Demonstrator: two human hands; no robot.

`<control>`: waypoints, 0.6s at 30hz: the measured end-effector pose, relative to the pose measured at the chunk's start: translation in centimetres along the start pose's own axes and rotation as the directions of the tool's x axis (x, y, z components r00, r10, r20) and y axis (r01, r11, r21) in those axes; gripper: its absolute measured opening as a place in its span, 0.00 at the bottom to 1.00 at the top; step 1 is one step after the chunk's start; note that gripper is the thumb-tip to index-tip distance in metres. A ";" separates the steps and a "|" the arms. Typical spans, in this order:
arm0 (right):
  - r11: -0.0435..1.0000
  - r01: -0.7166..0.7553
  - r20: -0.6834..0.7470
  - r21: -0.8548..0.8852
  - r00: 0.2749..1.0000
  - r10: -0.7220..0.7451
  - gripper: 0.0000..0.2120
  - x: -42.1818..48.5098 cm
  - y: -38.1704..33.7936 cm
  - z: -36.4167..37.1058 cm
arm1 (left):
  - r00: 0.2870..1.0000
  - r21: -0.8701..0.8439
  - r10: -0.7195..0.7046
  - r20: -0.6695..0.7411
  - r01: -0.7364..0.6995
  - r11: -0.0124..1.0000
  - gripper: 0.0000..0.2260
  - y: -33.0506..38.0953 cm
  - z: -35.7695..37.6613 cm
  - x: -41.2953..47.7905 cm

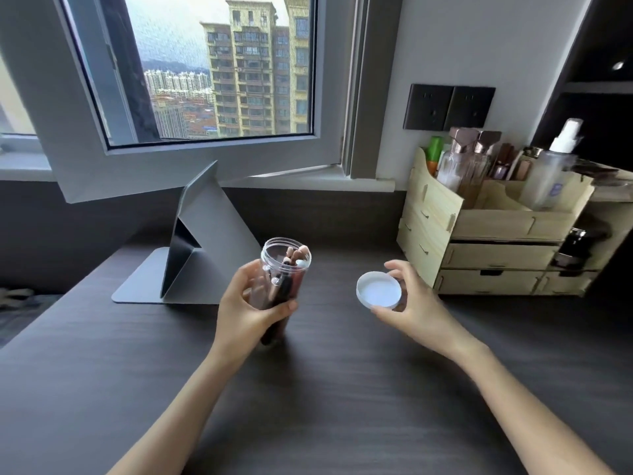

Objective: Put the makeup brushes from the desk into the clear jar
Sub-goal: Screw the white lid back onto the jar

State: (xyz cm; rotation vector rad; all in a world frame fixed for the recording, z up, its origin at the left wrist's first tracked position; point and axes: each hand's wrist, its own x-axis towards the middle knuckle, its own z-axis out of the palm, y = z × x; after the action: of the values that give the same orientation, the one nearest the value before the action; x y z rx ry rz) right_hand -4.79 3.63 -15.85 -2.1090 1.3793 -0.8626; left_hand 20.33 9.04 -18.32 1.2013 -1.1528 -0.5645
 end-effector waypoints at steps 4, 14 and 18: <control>0.980 0.183 0.118 -0.083 0.978 -0.173 0.34 -0.3 -5.1 -2.3 | 0.994 0.021 -0.017 0.108 0.015 1.000 0.32 1.3 0.0 0.0; 0.950 0.280 0.355 0.141 0.881 -0.312 0.29 0.5 -9.6 -4.0 | 0.936 0.184 0.031 0.351 -0.102 0.978 0.30 4.7 -0.8 -1.0; 0.941 0.279 0.414 0.190 0.846 -0.335 0.26 0.4 -9.7 -4.0 | 0.901 0.279 -0.038 0.433 -0.093 0.956 0.31 5.5 -1.5 -0.8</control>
State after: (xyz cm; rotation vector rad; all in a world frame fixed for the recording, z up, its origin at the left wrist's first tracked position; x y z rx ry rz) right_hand -1.50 6.76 -6.37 -2.2798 0.7465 -0.5120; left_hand 20.17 12.13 -13.50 1.3463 -1.6797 -0.6783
